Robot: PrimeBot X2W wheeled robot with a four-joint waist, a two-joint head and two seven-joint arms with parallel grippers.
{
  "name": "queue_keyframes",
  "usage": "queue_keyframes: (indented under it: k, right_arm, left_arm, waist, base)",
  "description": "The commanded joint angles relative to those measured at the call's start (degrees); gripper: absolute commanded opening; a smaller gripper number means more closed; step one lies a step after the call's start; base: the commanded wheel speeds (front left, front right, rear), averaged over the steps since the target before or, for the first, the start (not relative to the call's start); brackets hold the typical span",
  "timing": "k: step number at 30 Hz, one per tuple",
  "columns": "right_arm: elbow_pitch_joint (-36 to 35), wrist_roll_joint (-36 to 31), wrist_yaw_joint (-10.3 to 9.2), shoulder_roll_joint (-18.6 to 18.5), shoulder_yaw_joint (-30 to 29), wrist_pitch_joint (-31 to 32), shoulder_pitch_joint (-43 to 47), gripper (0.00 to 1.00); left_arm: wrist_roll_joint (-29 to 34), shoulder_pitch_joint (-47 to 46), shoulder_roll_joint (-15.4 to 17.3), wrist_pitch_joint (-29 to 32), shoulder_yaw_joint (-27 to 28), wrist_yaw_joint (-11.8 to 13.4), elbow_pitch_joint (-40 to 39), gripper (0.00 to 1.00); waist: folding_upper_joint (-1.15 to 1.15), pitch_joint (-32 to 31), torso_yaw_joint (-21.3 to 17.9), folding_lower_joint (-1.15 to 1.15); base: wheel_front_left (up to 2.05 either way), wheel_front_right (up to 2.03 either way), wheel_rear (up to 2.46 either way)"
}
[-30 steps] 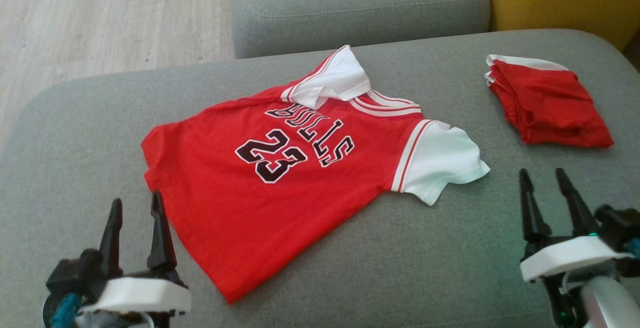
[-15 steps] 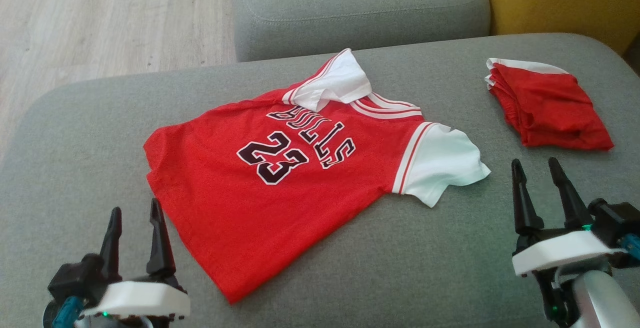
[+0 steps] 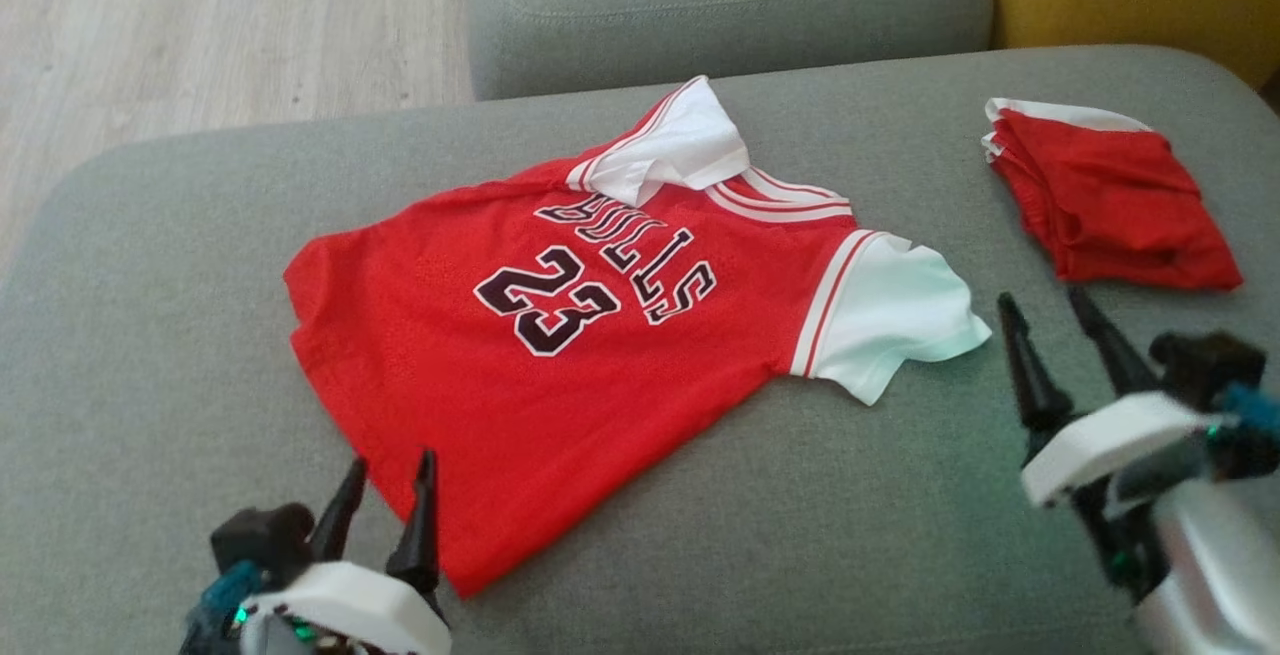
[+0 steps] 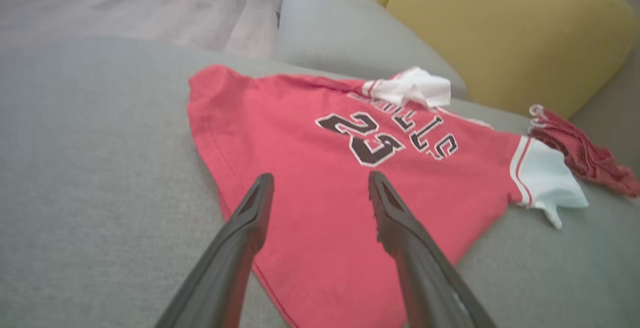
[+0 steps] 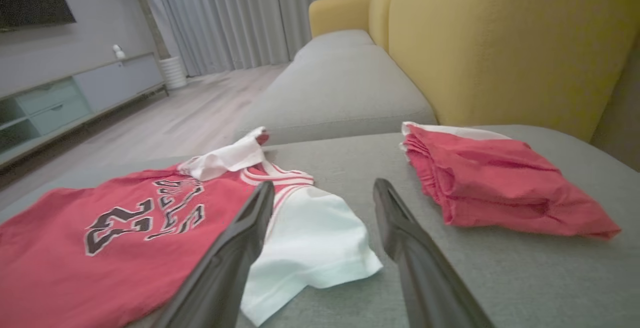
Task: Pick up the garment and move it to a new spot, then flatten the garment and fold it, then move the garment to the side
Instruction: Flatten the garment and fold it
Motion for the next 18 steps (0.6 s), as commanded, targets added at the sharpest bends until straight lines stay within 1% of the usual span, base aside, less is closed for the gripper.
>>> queue_keyframes:
  k: [1, 6, 10, 12, 18]
  right_arm:
    - [-0.7, 0.6, -0.04, -2.3, 1.2, 1.0, -3.6, 1.0]
    - [6.2, 3.6, -0.04, -5.4, 2.6, 7.3, -9.5, 1.0]
    - [12.2, 6.6, -0.04, -6.8, 4.8, 12.8, -13.4, 1.0]
    - [14.7, 8.5, -0.04, -7.1, 6.0, 14.8, -15.1, 1.0]
    - [21.5, 12.8, -0.04, -8.0, 9.4, 18.5, -19.6, 1.0]
  left_arm:
    - [-0.1, -3.4, 0.0, 0.8, 1.8, 0.3, -1.9, 1.0]
    - [-0.9, -4.0, 0.1, 8.6, -0.1, 0.9, -3.3, 1.0]
    - [-2.2, -4.1, 0.1, 14.9, -1.6, 0.8, -4.5, 1.0]
    - [-2.6, -4.0, 0.1, 17.5, -2.2, 1.2, -4.8, 1.0]
    - [-2.7, -4.7, 0.2, 21.7, -3.6, 2.1, -6.5, 1.0]
  waist:
    - [0.0, 0.4, 0.3, 0.0]
    - [0.0, 2.5, 1.7, 0.0]
    - [0.0, 4.6, 3.1, 0.0]
    - [0.0, 5.6, 3.7, 0.0]
    - [0.0, 8.3, 5.4, 0.0]
  base:
    - [0.0, 0.0, 0.0]
    - [0.0, 0.0, 0.0]
    - [0.0, 0.0, 0.0]
    - [0.0, 0.0, 0.0]
    - [0.0, 0.0, 0.0]
